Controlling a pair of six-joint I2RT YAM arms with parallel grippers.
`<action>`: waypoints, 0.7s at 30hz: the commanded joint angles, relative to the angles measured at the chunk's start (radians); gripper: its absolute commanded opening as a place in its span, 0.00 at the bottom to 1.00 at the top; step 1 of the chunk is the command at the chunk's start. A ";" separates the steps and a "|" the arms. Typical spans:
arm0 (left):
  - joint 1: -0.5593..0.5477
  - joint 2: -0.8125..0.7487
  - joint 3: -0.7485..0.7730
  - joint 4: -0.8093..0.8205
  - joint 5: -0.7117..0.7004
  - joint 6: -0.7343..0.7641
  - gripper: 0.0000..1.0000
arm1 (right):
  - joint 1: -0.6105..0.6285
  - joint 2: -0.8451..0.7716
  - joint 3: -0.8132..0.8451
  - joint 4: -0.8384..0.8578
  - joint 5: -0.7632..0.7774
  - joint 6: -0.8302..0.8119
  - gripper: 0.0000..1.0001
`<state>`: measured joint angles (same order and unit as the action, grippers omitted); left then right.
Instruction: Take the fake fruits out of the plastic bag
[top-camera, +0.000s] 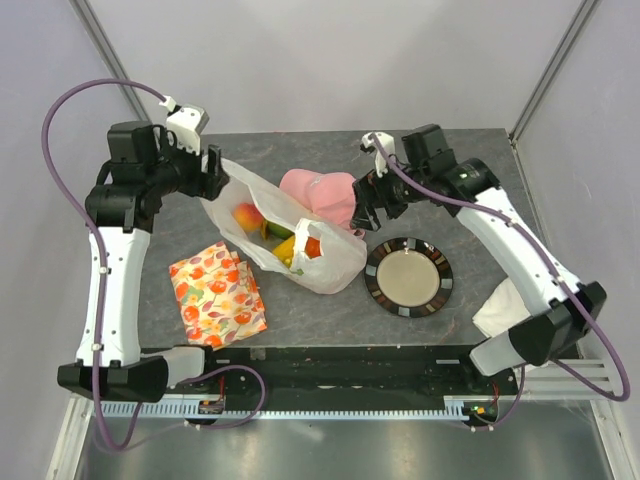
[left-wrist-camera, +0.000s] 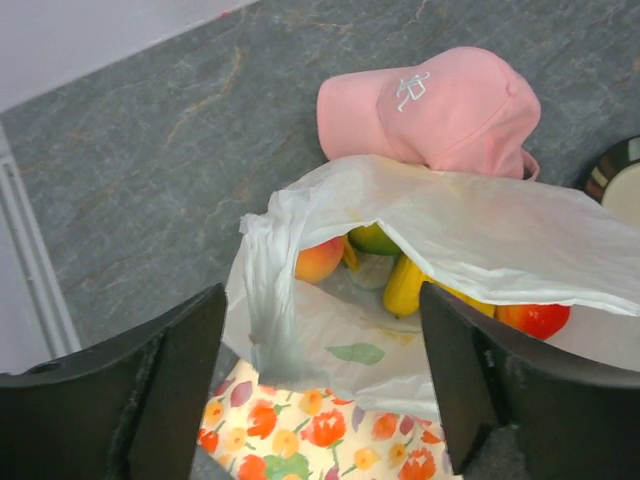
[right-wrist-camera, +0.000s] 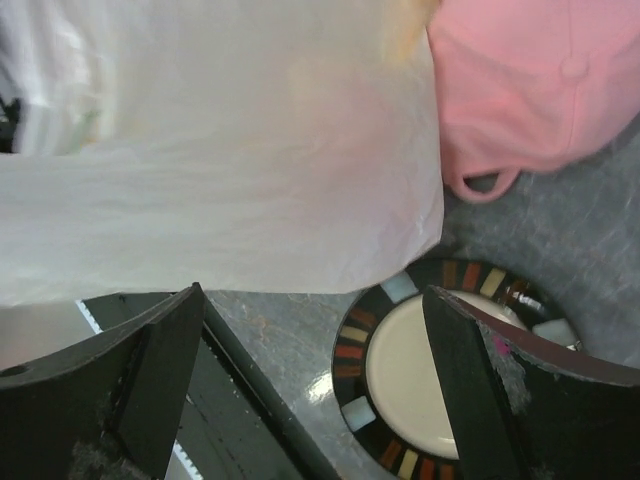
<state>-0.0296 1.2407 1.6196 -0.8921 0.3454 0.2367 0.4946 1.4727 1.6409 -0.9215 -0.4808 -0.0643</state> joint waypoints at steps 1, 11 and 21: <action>0.000 -0.046 -0.007 -0.051 -0.046 0.079 0.56 | 0.001 0.110 -0.090 -0.007 0.137 0.104 0.98; 0.000 -0.104 -0.111 -0.082 -0.028 0.049 0.02 | 0.004 0.440 -0.038 0.026 0.093 0.290 0.95; 0.022 -0.167 -0.222 -0.131 0.078 -0.008 0.02 | 0.004 0.872 0.392 0.110 -0.033 0.337 0.90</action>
<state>-0.0216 1.1046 1.4265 -0.9863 0.3454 0.2653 0.4946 2.2070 1.7813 -0.8753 -0.4541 0.2440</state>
